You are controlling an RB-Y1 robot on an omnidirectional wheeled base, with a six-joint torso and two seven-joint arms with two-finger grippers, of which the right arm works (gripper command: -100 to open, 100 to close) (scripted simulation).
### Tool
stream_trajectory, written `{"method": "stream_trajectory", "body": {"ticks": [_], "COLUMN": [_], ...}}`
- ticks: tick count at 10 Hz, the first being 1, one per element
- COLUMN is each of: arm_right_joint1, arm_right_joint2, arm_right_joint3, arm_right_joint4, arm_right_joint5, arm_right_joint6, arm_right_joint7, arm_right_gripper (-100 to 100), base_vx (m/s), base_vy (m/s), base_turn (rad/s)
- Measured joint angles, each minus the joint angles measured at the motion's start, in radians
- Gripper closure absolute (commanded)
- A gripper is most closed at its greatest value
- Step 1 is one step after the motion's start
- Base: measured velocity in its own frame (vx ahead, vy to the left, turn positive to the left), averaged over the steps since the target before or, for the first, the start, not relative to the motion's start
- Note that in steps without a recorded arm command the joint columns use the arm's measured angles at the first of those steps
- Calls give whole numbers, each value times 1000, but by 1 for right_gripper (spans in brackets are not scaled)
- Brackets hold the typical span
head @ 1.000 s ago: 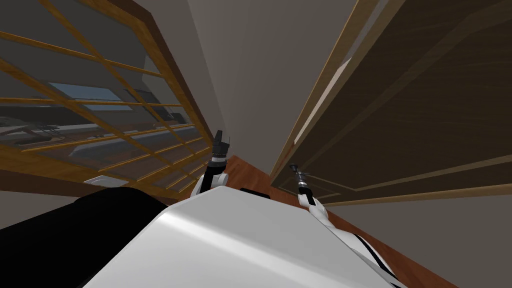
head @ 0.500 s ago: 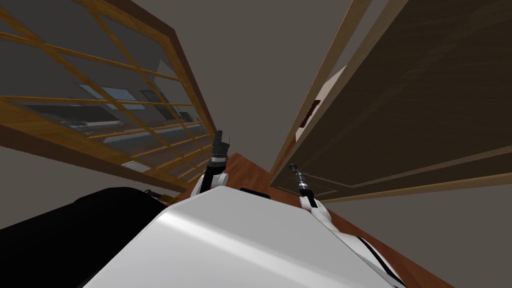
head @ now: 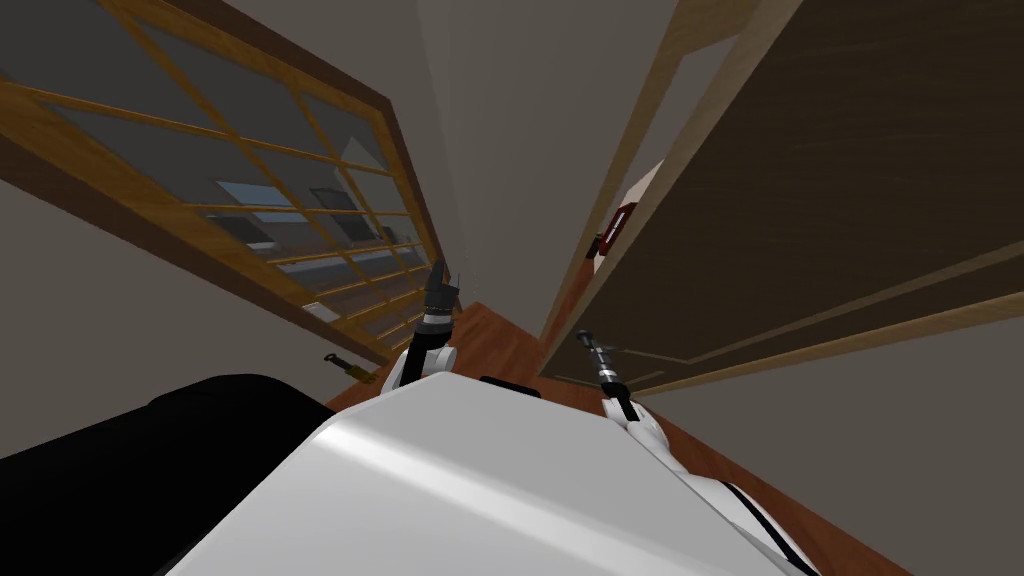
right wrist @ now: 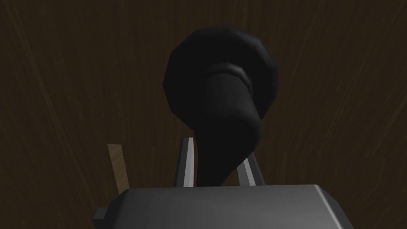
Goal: Pull the door open
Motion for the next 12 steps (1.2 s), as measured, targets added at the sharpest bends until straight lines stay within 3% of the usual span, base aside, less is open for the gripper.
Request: {"method": "stream_trajectory", "body": {"ticks": [2, 3, 4, 10, 12], "arm_right_joint1": [13, 40, 48, 83, 88], "arm_right_joint2": [-20, -33, -41, -84, -89], "arm_right_joint3": [15, 23, 31, 65, 69], "arm_right_joint4": [16, -19, -22, 9, 18], "arm_right_joint5": [6, 8, 12, 27, 27], "arm_right_joint6": [-41, -46, -58, -161, -175], "arm_right_joint7": [-23, -35, -45, -92, -98], "arm_right_gripper": [100, 100, 100, 100, 100], "base_vx": [-216, -177, -131, -126, -192], "base_vy": [-106, -85, -46, -55, -75], "base_turn": [154, 97, 71, 76, 186]}}
